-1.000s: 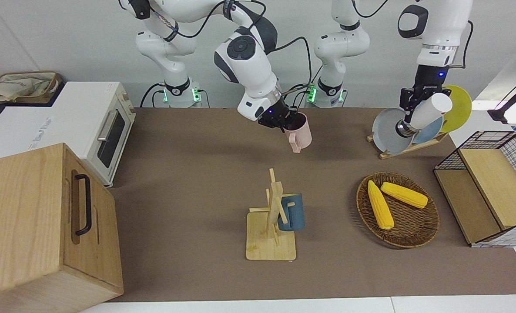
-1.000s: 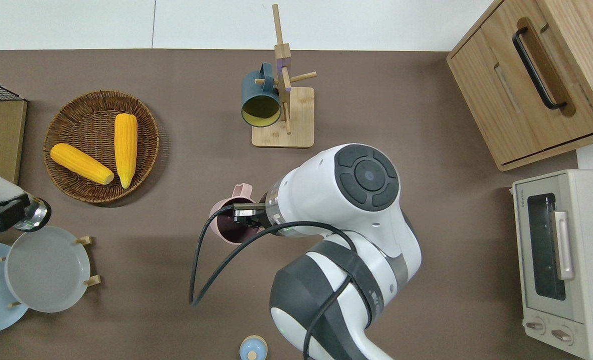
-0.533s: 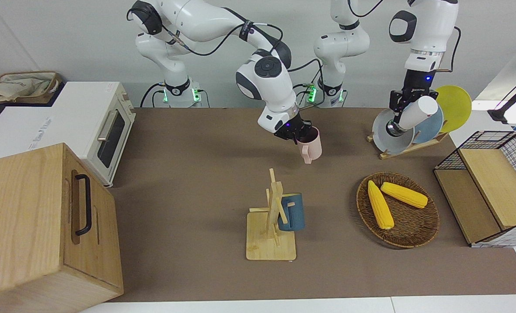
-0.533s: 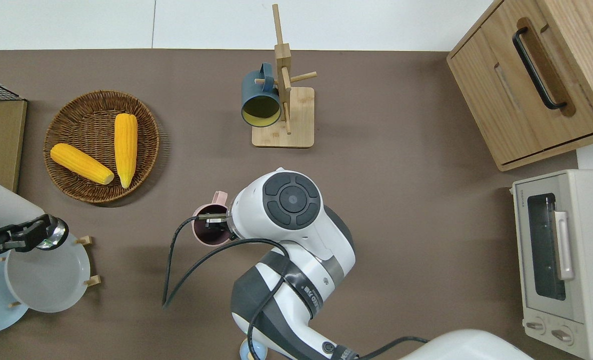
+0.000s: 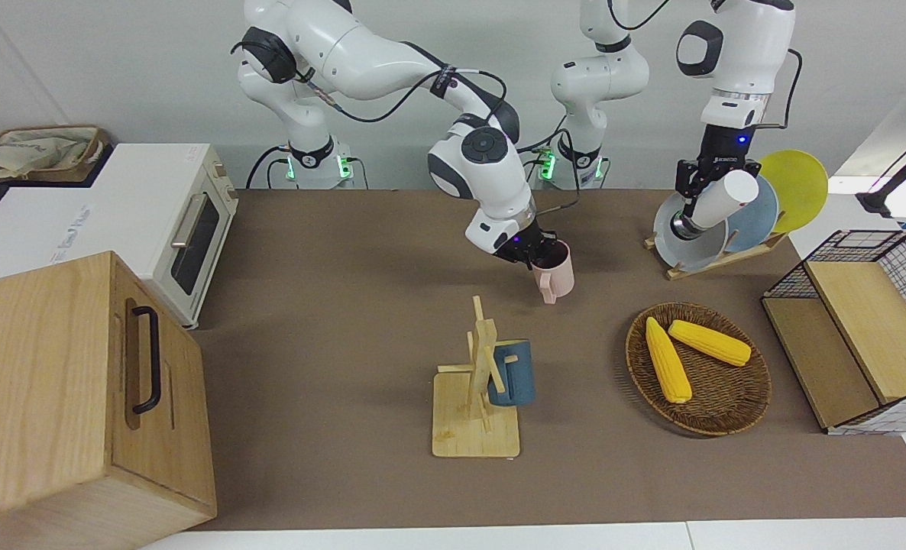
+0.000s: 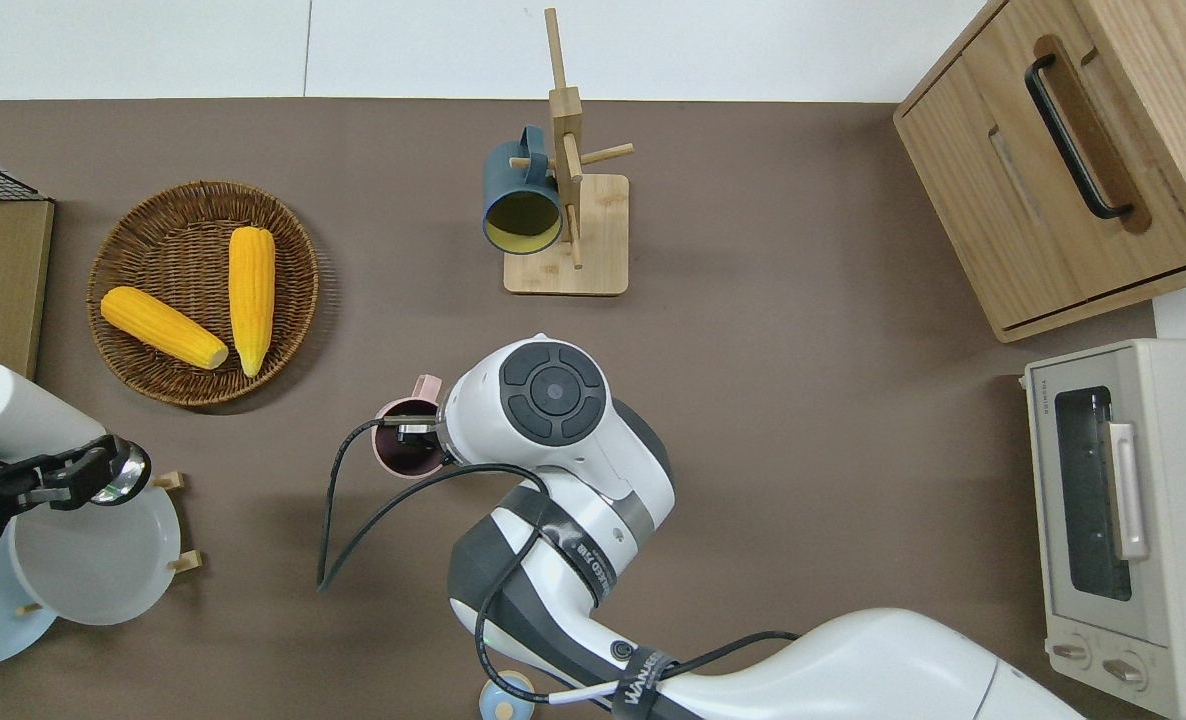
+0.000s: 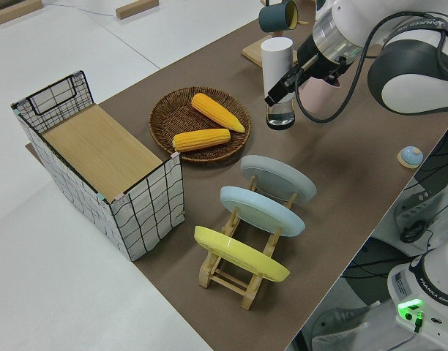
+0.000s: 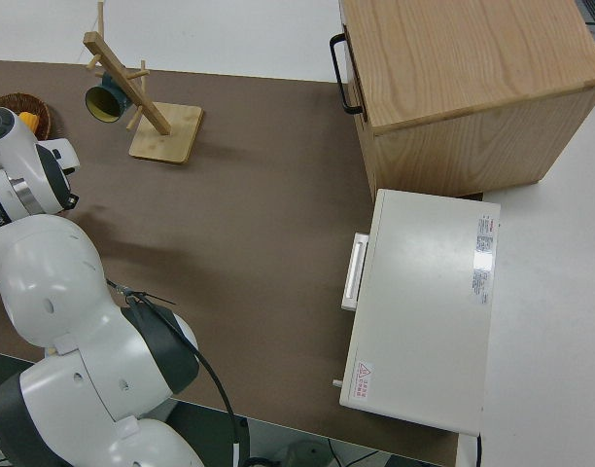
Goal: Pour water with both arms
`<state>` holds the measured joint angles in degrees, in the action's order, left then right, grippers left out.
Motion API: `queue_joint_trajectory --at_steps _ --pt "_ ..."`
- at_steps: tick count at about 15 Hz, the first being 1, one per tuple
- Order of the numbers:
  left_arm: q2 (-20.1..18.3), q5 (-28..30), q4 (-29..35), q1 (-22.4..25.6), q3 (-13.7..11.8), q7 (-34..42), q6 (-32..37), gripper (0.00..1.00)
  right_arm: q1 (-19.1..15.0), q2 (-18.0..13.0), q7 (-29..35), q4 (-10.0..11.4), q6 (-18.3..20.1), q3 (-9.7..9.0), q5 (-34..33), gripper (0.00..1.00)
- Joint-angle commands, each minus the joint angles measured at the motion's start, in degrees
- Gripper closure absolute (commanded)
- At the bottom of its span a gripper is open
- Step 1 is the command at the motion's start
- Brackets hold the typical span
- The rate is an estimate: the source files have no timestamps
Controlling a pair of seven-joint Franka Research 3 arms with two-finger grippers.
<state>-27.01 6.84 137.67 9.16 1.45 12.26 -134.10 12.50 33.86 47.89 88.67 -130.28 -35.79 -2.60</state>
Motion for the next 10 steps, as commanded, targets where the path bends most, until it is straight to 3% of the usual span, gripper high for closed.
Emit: queue_joint_trajectory --at_steps 1,3,5,7,10 --pt "-2.3 -0.9 1.3 -1.4 -0.4 -1.4 -1.3 1.00 2.6 3.8 1.9 -3.2 -0.4 0.28 -2.1 0.982" --pt "-2.3 -0.9 1.3 -1.4 -0.4 -1.4 -1.1 1.00 2.7 4.6 3.5 -3.2 -0.8 1.07 -3.5 0.980" --pt "-2.3 -0.9 1.3 -1.4 -0.3 -1.4 -0.9 1.00 3.3 5.4 5.4 -3.2 -5.1 1.16 -4.1 0.976" --pt "-2.3 -0.8 1.3 -1.4 -0.4 -1.4 -0.9 1.00 3.5 5.9 5.5 -3.2 -5.9 1.51 -4.2 0.967" --pt "-2.3 -0.8 1.3 -1.4 -0.4 -1.4 -0.7 1.00 3.8 5.9 5.6 -3.2 -5.9 2.13 -4.2 0.857"
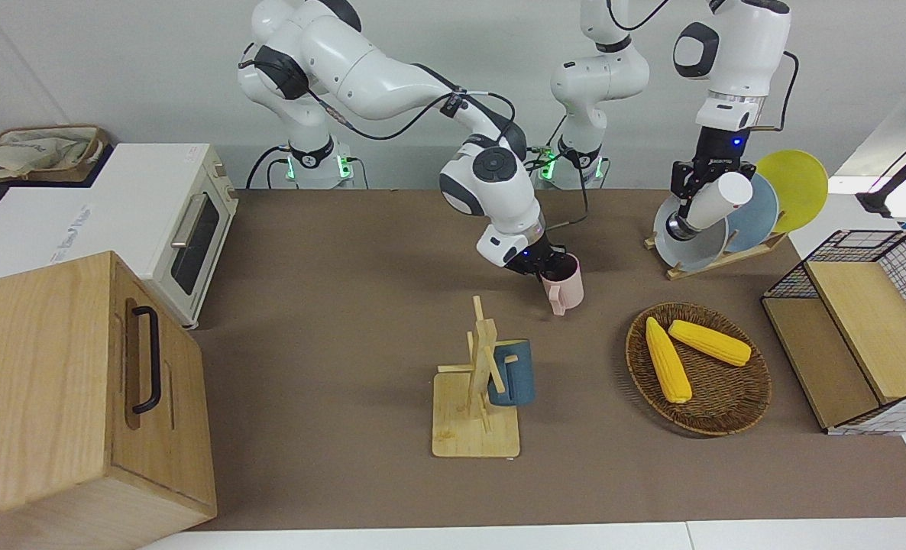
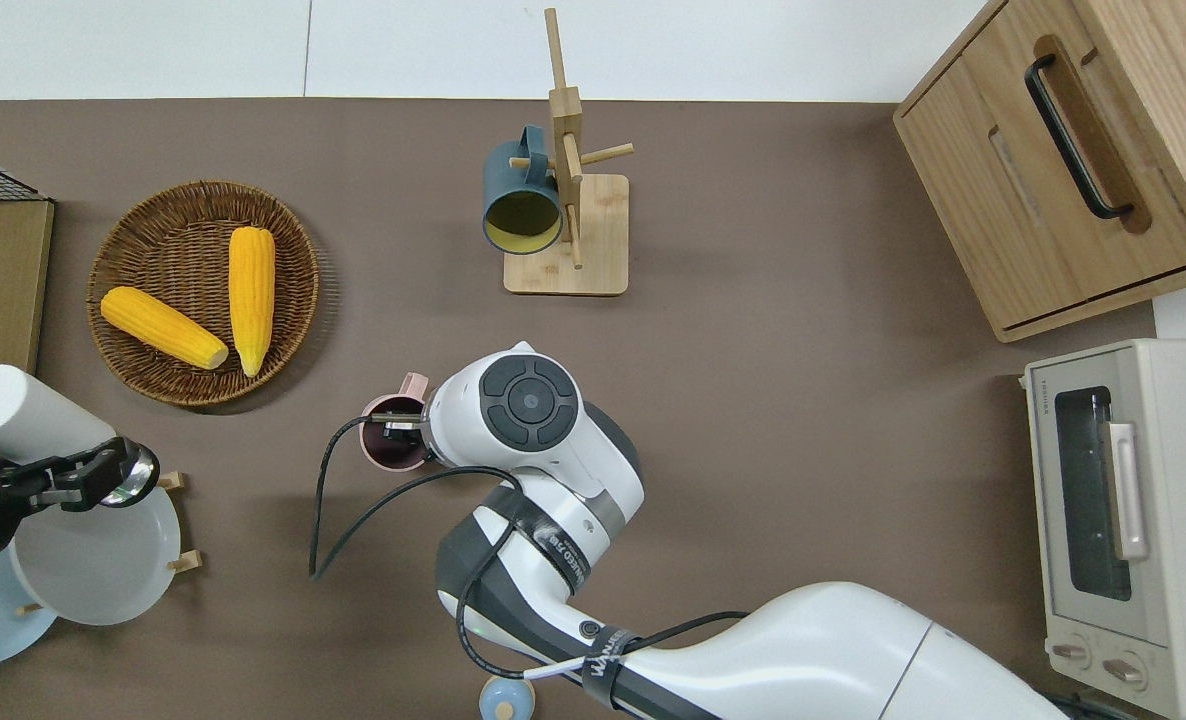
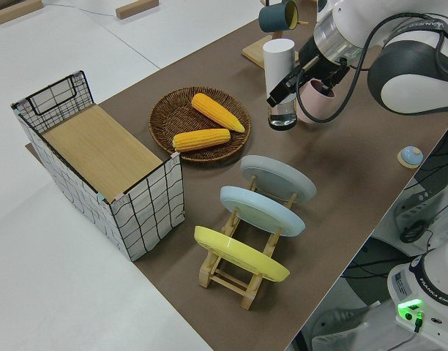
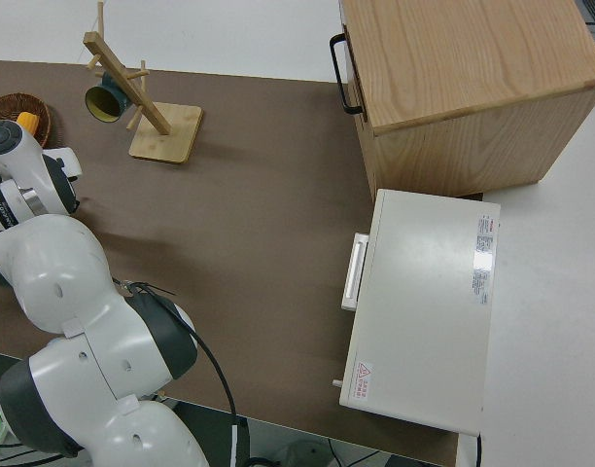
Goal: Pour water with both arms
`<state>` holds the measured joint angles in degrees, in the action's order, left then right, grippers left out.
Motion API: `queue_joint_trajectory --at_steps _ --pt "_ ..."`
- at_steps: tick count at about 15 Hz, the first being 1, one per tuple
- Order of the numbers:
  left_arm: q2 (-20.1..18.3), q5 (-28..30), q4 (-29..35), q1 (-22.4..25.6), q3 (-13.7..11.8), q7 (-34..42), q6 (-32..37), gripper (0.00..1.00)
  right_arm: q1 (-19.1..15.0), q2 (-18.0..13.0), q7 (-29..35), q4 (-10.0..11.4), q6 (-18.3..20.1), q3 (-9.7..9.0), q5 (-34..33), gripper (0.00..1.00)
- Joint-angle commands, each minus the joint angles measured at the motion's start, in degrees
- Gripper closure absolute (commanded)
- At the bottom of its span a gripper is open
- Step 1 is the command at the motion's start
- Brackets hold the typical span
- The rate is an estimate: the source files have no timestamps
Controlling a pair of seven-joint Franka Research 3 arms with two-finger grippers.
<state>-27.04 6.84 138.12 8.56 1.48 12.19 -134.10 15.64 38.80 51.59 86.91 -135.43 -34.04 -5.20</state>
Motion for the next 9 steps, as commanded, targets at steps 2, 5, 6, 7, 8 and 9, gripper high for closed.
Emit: queue_joint_trajectory --at_steps 2,5,6,7,8,9 --pt "-2.3 -0.8 0.8 -0.8 -0.4 -1.3 -0.6 1.00 0.5 0.9 1.9 -1.4 -0.8 0.38 -1.6 0.854" --pt "-2.3 -0.7 0.8 -0.8 -0.4 -1.3 -0.6 1.00 0.5 1.2 1.7 -1.4 -0.9 0.46 -1.7 0.854" --pt "-2.2 -0.7 0.8 -0.8 -0.4 -1.3 -0.6 1.00 0.5 1.3 1.8 -1.4 -0.9 0.46 -1.6 0.850" --pt "-2.2 -0.7 0.8 -0.9 -0.4 -1.3 -0.6 1.00 0.5 1.3 1.8 -1.4 -0.8 0.55 -1.6 0.798" --pt "-2.3 -0.7 0.8 -0.9 -0.4 -1.3 -0.5 1.00 0.5 1.3 1.8 -1.5 -0.8 0.55 -1.6 0.692" --pt "-2.2 -0.7 0.8 -0.9 -0.4 -1.2 -0.5 1.00 0.5 1.3 1.9 -1.4 -0.8 0.55 -1.6 0.550"
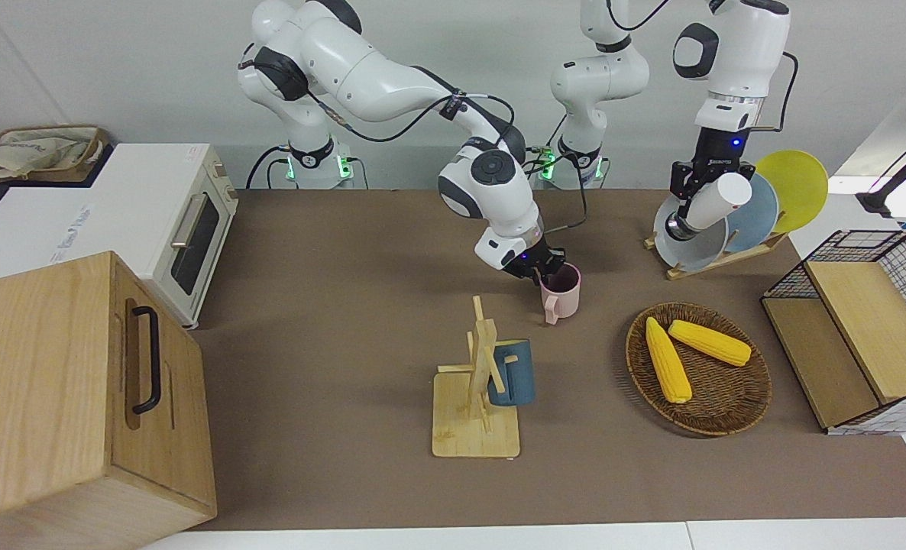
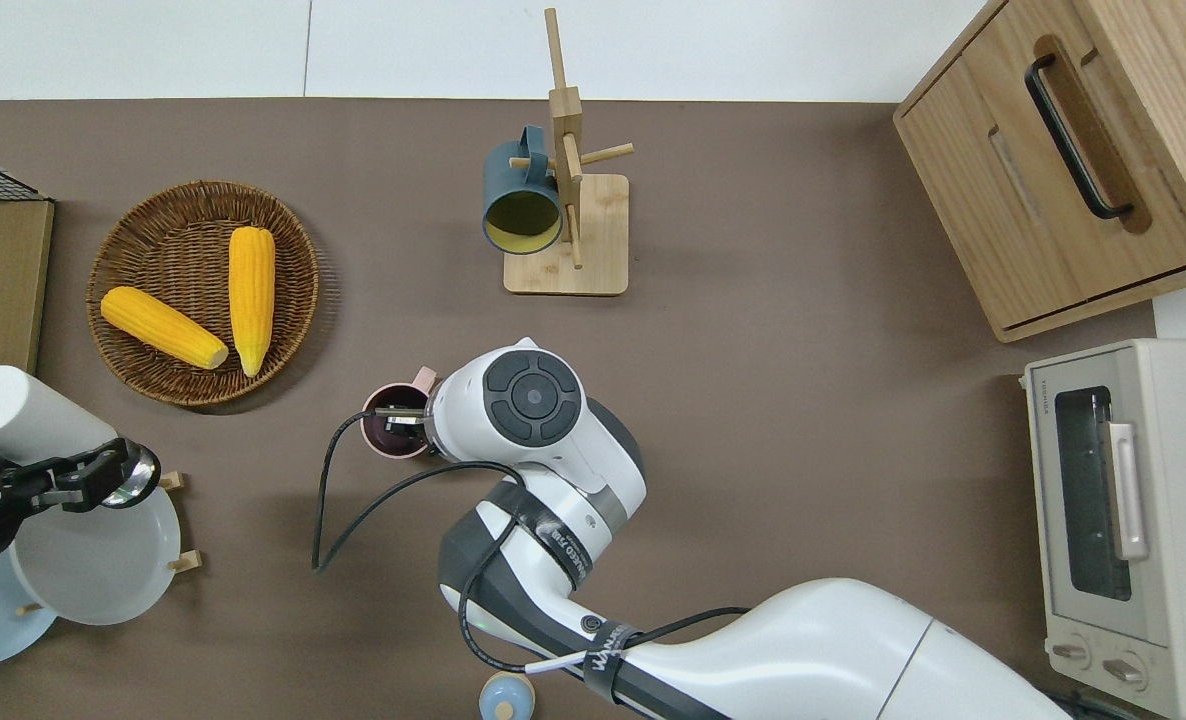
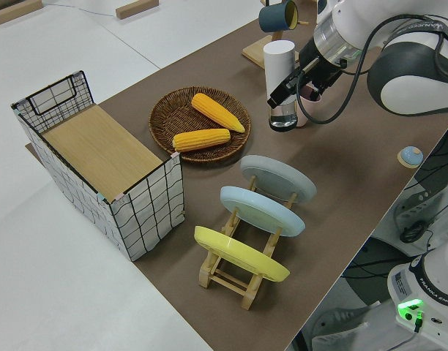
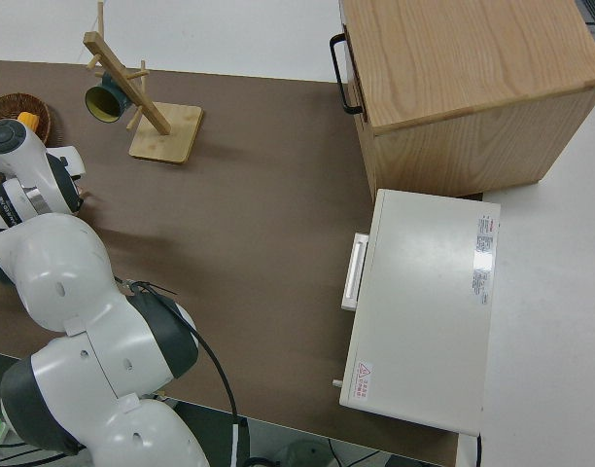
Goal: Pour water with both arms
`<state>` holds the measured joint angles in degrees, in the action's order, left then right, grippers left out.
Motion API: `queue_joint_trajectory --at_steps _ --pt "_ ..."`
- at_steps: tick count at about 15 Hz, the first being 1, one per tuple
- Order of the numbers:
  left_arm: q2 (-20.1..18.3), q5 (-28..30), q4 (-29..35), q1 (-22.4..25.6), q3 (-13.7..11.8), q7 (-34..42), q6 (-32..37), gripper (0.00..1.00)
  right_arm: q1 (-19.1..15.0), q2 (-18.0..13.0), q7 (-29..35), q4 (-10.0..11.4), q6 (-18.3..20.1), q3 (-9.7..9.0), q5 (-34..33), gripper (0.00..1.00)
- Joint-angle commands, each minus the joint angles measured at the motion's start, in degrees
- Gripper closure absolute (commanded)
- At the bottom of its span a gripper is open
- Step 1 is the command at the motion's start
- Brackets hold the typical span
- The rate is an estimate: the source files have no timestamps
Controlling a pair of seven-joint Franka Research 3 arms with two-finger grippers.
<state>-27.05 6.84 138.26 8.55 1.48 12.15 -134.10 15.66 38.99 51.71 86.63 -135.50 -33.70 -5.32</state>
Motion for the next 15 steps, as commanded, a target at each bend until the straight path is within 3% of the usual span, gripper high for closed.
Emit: queue_joint_trajectory --at_steps 1,2,4,8,12,15 --pt "-2.2 -0.7 0.7 -0.9 -0.3 -1.3 -0.5 1.00 0.5 1.1 1.9 -1.1 -0.7 0.21 -1.4 0.416" --pt "-2.2 -0.7 0.7 -1.2 -0.4 -1.3 -0.5 1.00 0.5 1.1 2.0 -1.1 -0.7 0.21 -1.3 0.344" --pt "-2.2 -0.6 0.7 -1.4 -0.4 -1.3 -0.2 1.00 0.5 1.1 3.1 -1.1 -0.7 0.21 -1.4 0.019" --pt "-2.2 -0.5 0.7 -1.4 -0.5 -1.3 0.0 1.00 0.5 1.1 3.5 -1.4 -0.5 0.21 -1.4 0.017" --pt "-2.2 1.2 0.6 -1.7 -0.5 -1.2 0.4 1.00 0.3 0.8 5.0 -3.9 1.2 0.04 -1.4 0.017" --pt "-2.2 1.2 0.7 -2.1 -0.4 -1.3 0.9 1.00 -0.2 -0.8 4.6 -7.6 8.9 -0.05 -1.4 0.017"
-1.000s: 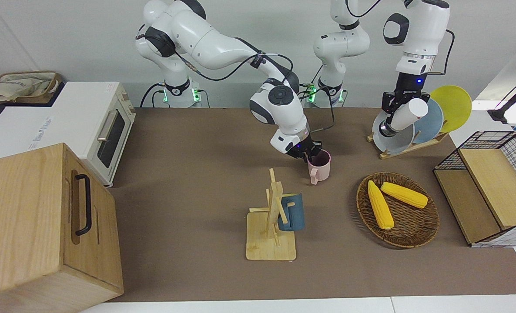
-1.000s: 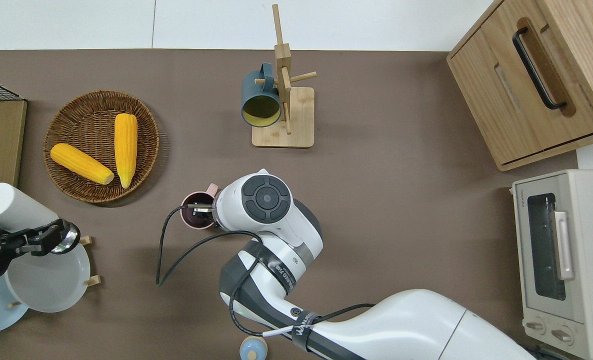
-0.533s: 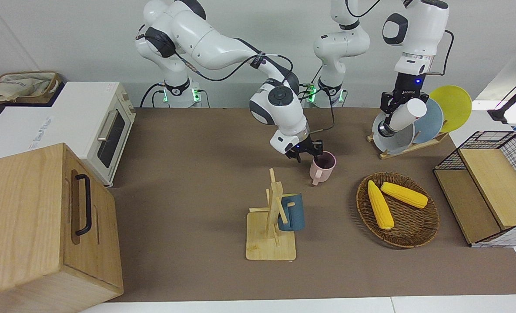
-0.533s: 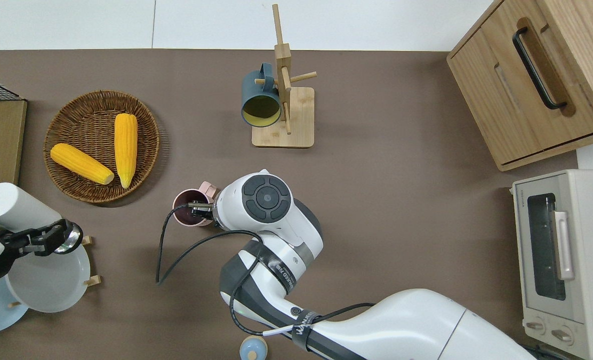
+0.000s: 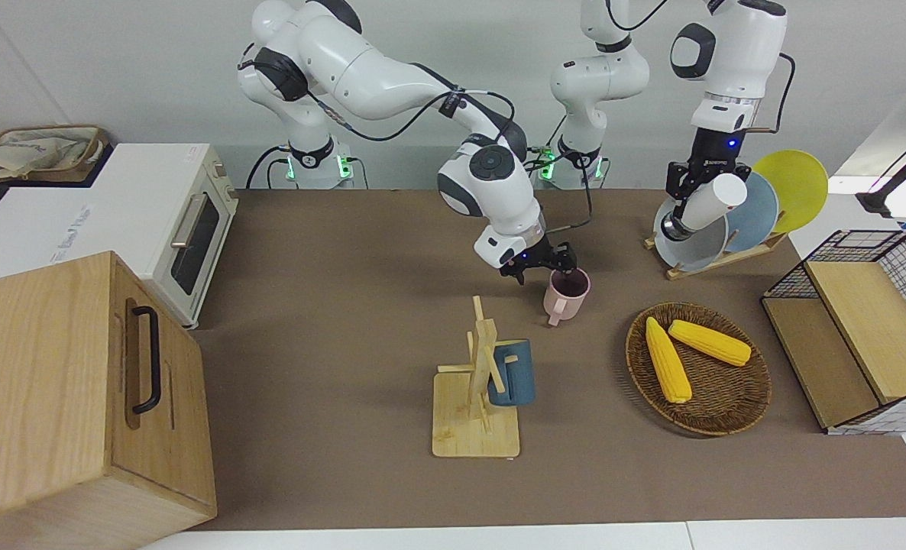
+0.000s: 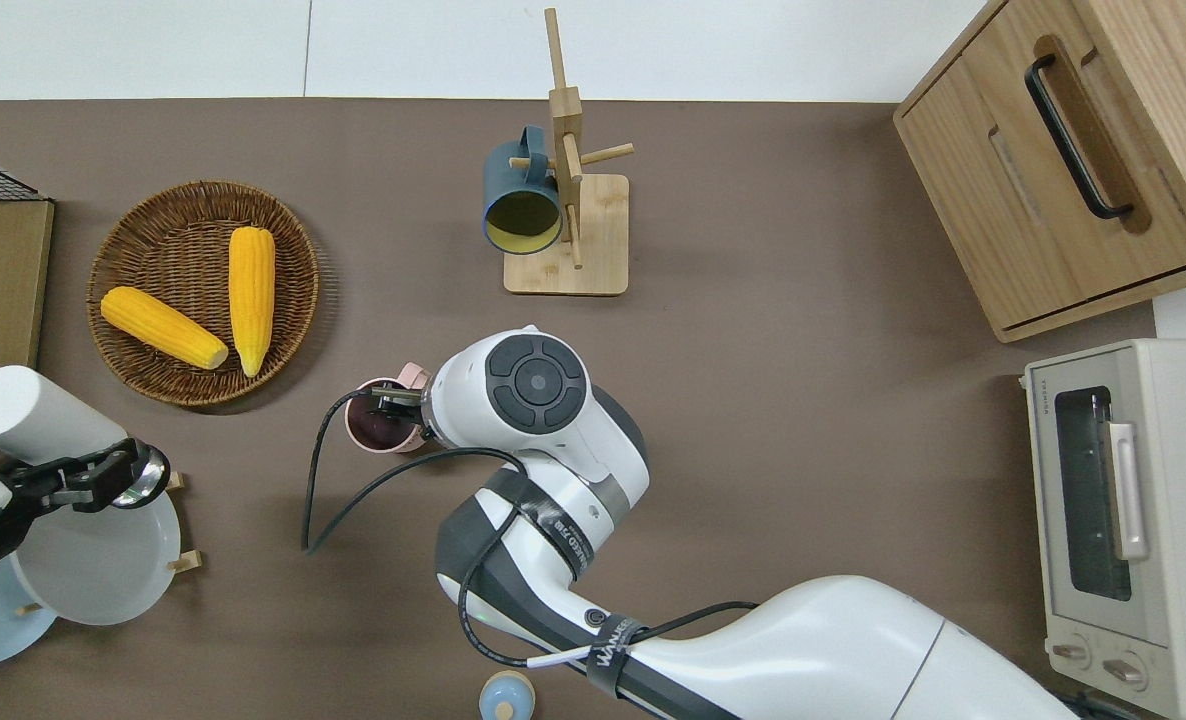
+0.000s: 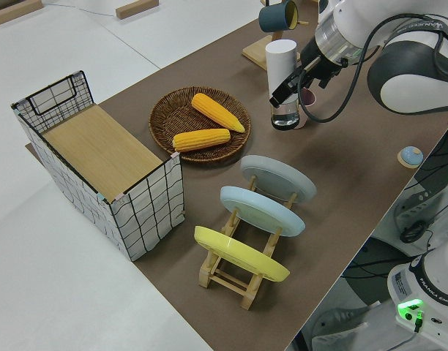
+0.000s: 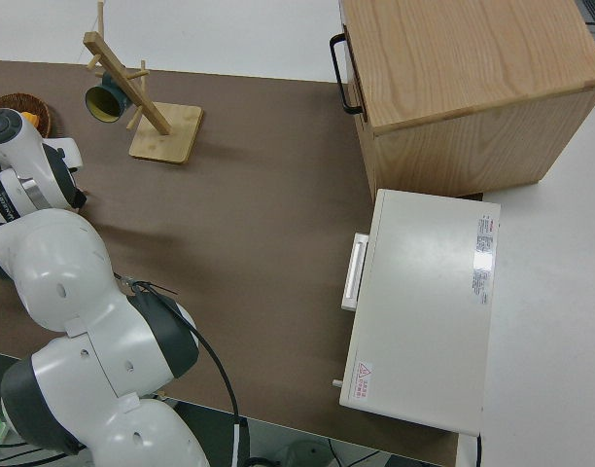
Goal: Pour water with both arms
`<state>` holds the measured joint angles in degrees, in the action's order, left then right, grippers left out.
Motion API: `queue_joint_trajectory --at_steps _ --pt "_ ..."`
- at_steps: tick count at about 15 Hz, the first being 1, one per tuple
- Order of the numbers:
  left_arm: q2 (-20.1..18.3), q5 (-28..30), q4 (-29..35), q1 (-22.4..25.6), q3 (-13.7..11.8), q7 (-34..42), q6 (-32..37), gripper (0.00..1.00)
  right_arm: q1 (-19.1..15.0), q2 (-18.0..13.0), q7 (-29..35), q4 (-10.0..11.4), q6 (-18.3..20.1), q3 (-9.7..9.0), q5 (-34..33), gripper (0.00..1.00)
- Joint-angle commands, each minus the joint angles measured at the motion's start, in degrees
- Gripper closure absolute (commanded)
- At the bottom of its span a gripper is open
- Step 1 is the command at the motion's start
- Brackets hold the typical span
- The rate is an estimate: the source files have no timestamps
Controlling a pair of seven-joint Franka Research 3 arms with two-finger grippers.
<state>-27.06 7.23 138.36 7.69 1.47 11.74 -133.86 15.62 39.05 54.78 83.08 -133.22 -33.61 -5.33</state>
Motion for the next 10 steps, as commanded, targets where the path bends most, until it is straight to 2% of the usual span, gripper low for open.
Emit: queue_joint_trajectory --at_steps 1,5,8,10 --pt "-2.2 0.9 0.6 -1.8 -0.4 -0.8 1.0 1.00 -0.4 -1.9 1.2 -5.4 9.9 -0.06 -1.4 0.017" --pt "-2.3 0.9 1.3 -4.2 -0.3 -0.9 1.8 1.00 -3.0 -7.1 -6.0 -5.5 15.8 0.65 -2.4 0.017" --pt "-2.7 0.9 2.7 -6.1 -0.2 -1.0 2.0 1.00 -5.8 -11.4 -14.8 -5.4 22.0 2.31 -2.4 0.017" --pt "-3.0 0.9 3.8 -7.3 -0.2 -1.0 2.0 1.00 -6.7 -14.4 -20.9 -5.4 26.2 5.20 -2.3 0.017"
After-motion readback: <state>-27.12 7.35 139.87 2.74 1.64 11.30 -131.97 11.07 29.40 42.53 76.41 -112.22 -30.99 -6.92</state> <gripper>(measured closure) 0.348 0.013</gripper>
